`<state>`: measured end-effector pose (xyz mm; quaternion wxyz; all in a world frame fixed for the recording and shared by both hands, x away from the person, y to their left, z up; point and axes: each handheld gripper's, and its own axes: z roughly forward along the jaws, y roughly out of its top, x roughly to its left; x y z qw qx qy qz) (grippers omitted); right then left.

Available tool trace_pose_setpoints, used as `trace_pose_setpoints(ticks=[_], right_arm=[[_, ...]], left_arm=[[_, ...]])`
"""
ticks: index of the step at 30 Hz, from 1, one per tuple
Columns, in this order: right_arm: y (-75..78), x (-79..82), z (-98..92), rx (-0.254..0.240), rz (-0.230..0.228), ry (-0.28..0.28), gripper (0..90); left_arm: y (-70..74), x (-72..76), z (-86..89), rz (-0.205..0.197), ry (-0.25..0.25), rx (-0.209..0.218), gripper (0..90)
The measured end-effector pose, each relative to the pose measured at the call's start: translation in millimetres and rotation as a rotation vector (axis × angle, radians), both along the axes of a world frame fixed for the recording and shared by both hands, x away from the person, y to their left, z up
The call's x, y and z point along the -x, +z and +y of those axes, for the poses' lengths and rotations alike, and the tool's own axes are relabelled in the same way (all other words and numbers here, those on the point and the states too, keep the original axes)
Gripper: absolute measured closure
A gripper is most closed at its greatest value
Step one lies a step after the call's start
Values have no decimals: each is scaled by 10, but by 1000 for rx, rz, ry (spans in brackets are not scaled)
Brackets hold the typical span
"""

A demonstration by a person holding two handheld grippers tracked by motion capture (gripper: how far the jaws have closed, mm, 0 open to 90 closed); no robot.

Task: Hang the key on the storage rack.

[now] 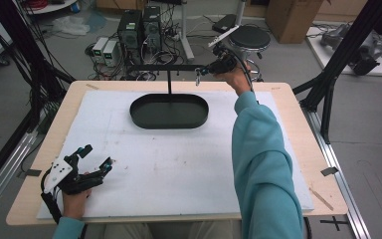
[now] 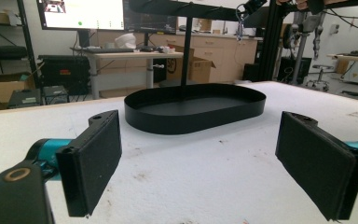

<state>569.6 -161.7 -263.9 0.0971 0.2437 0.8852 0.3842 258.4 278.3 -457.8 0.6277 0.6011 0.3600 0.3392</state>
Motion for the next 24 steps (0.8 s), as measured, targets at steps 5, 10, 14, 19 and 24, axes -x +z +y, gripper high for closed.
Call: trace_pose_setpoints(ticks=[5, 10, 14, 19, 24], right_arm=[[-21, -28, -7, 9, -14, -10, 890], [-26, -40, -37, 8, -30, -23, 878], [-24, -33, -39, -6, -35, -37, 814], [-2, 3, -67, -32, -31, -80, 564], [65, 147, -99, -121, -4, -119, 92]], left_arm=[[0, -1, 2, 2, -1, 0, 148], [1, -1, 1, 2, 0, 0, 148], [0, -1, -1, 2, 0, 1, 148], [0, 0, -4, 0, 1, -1, 148], [0, -2, -7, -1, 2, 0, 148]])
